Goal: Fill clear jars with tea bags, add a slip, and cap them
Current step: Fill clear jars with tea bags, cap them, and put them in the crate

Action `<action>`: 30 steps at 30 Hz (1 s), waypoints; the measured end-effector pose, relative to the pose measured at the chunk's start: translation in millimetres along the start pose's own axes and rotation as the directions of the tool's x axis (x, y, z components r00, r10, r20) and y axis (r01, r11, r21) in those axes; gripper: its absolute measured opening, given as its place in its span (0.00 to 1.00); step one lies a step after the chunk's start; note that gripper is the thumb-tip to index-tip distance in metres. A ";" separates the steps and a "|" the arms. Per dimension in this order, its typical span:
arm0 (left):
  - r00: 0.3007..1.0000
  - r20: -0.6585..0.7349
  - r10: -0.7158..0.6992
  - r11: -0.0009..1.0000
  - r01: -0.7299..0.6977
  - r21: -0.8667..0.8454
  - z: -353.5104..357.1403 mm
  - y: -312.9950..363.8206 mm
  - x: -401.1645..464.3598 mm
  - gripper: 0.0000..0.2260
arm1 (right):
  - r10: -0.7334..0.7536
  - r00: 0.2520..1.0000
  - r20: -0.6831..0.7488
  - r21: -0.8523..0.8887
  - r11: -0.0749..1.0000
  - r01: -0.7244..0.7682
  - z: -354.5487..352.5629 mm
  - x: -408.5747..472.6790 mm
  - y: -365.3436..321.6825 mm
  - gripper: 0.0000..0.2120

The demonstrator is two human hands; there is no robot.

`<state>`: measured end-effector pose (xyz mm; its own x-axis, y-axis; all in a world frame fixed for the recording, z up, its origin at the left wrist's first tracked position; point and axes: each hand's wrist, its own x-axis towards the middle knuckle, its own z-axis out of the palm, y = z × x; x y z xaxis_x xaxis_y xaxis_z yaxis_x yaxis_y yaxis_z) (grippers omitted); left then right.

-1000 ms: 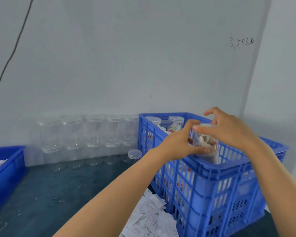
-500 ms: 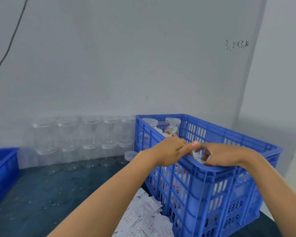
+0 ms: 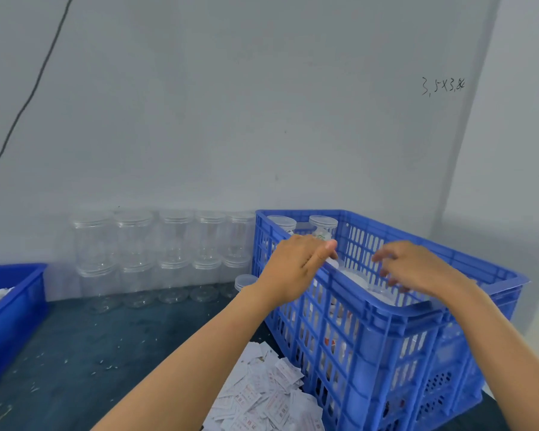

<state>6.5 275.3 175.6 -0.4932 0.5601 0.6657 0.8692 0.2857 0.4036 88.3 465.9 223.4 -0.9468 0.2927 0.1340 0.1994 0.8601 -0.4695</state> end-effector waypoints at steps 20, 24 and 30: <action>0.465 -0.026 -0.885 0.362 0.651 -0.667 -7.9 -168.4 -82.1 0.22 | 0.172 0.976 0.136 0.803 0.558 -0.210 208.4 60.5 -117.3 0.11; 0.390 0.060 -0.919 0.238 0.669 -0.704 15.7 -199.5 -85.5 0.23 | 0.281 0.941 0.190 0.797 0.515 -0.315 243.2 87.0 -100.1 0.19; 0.372 0.102 -0.923 0.196 0.681 -0.706 44.9 -234.3 -84.4 0.22 | 0.297 0.916 0.271 0.777 0.494 -0.390 274.5 113.4 -87.9 0.24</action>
<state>-154.0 195.9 -3.3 -0.9817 0.0236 -0.1891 -0.1905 -0.1116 0.9753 -106.1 308.7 40.3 -0.8761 0.4106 -0.2529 0.2715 -0.0134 -0.9623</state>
